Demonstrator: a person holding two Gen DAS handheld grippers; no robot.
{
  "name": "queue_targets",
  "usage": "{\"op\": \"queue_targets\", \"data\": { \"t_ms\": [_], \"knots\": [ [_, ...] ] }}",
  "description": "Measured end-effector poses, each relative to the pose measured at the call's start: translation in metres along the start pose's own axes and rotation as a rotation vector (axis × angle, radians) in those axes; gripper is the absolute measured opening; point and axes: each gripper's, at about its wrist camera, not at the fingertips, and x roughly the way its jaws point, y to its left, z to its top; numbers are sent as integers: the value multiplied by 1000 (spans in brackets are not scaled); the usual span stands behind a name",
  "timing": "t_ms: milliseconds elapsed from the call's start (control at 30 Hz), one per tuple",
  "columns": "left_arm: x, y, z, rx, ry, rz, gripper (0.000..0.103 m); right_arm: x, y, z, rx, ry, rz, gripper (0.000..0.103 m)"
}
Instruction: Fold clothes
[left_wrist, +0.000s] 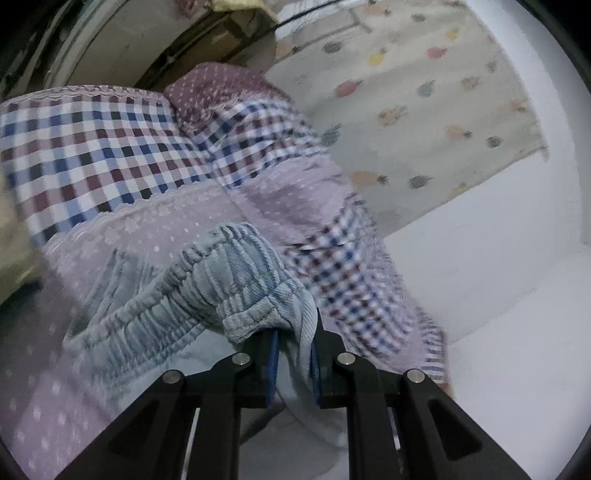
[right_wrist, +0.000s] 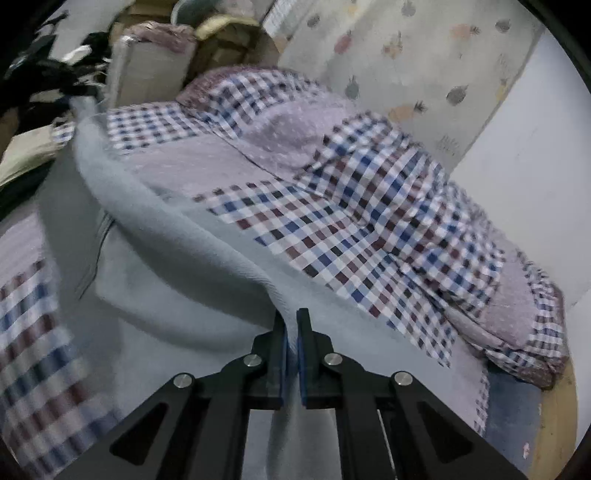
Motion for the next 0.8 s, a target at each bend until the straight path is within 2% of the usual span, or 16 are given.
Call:
{"op": "queue_targets", "data": {
  "t_ms": [133,200,233,267,300,333,400,433,467,500,567,633,700,800],
  "knots": [
    [77,29,11,-2,65,133,17,90,-36,38,45,88,36,3],
    [115,54,15,-32,116,165,23,141,-37,36,84,166,62,3],
    [129,64,15,-34,148,187,32,162,-35,32,93,202,71,4],
    [139,71,15,-24,181,201,34,179,-34,28,97,234,80,8],
    [143,75,14,-2,205,186,35,190,-33,25,99,251,84,16],
    [137,76,13,14,216,148,40,195,-34,23,106,250,80,21],
    [116,74,11,49,220,74,59,190,-41,21,136,211,52,49],
    [93,73,9,75,166,68,78,183,-47,21,164,178,46,53],
    [69,71,7,103,106,65,84,173,-55,20,206,138,55,61],
    [51,70,7,126,53,65,84,162,-62,20,243,109,69,71],
    [16,72,0,181,-19,79,86,139,-69,18,305,54,105,73],
    [-5,79,-11,250,-54,141,86,110,-68,13,346,-7,158,74],
    [-7,88,-21,285,-41,161,86,81,-57,8,357,-57,216,74],
    [15,106,-28,312,67,213,86,39,-29,-6,348,-103,293,76]
  ]
}}
